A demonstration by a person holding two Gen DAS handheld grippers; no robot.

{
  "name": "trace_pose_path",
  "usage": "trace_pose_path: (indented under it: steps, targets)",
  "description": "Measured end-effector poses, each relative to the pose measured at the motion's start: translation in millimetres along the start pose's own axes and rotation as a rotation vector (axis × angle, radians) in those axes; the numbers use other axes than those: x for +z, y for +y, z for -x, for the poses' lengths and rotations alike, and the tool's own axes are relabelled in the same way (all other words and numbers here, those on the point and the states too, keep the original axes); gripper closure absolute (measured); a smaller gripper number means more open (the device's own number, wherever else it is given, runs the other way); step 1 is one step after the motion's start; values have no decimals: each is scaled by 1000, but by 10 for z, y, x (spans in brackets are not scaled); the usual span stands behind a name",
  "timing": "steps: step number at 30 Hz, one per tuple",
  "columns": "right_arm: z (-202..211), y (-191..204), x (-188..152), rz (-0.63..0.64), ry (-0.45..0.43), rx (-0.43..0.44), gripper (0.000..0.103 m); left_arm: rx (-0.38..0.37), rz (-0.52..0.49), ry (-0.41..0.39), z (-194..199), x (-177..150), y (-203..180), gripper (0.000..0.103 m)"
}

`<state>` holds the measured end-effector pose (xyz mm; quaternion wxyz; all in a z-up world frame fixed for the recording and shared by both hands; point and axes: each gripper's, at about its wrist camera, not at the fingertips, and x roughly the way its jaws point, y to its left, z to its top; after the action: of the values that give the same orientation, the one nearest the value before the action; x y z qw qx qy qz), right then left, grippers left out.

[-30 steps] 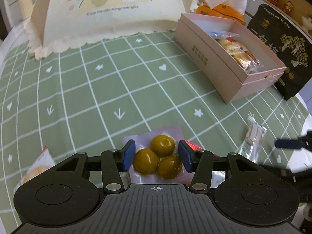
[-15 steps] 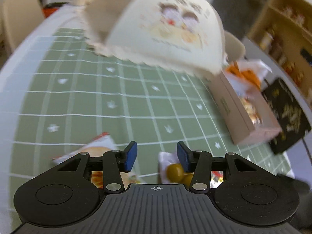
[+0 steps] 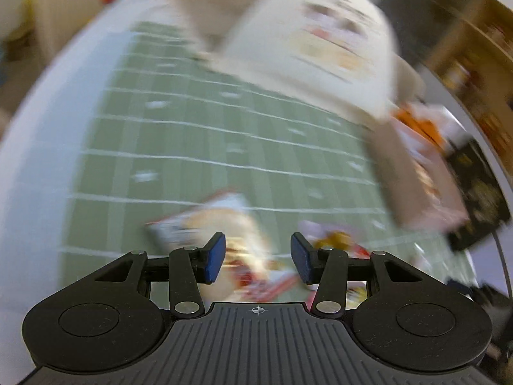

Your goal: Organize snacks

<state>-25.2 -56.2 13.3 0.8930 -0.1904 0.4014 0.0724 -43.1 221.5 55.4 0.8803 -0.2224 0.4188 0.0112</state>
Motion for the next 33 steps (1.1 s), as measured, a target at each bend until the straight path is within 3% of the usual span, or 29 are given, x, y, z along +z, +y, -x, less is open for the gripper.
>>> trace_pose_path:
  steps: [2, 5, 6, 8, 12, 15, 18, 20, 21, 22, 25, 30, 33]
  targets:
    - [64, -34, -33, -1, 10, -15, 33, 15, -77, 1, -20, -2, -158, 53]
    - [178, -19, 27, 3, -24, 29, 33, 154, -159, -42, 39, -50, -215, 53]
    - [239, 21, 50, 15, -39, 43, 33, 209, -141, -46, 52, -68, -169, 53]
    - [301, 133, 179, 52, -76, 70, 33, 241, -25, -23, 50, -87, 4, 53]
    - [435, 298, 385, 73, -125, 181, 33, 170, 227, -20, 39, -182, 293, 53]
    - [454, 432, 636, 60, -115, 346, 33, 117, 275, -23, 12, -187, 316, 53]
    - [384, 767, 876, 105, -139, 430, 33, 86, 251, -25, -19, -160, 326, 53]
    - [266, 1063, 950, 167, -147, 444, 33, 61, 256, 1, -80, -149, 379, 53]
    - [186, 1220, 974, 202, -145, 442, 38, 50, 261, 7, -104, -132, 413, 54]
    - [113, 1340, 986, 226, -144, 440, 50, 43, 265, 3, -108, -137, 438, 56]
    - [-57, 1576, 975, 258, -124, 439, 55, 24, 257, -17, -139, -124, 487, 59]
    - [-92, 1577, 896, 253, -92, 441, 57, -51, 250, -37, -279, -38, 443, 60]
    - [-41, 1425, 825, 257, -97, 443, 57, -112, 220, -35, -218, 39, 257, 68]
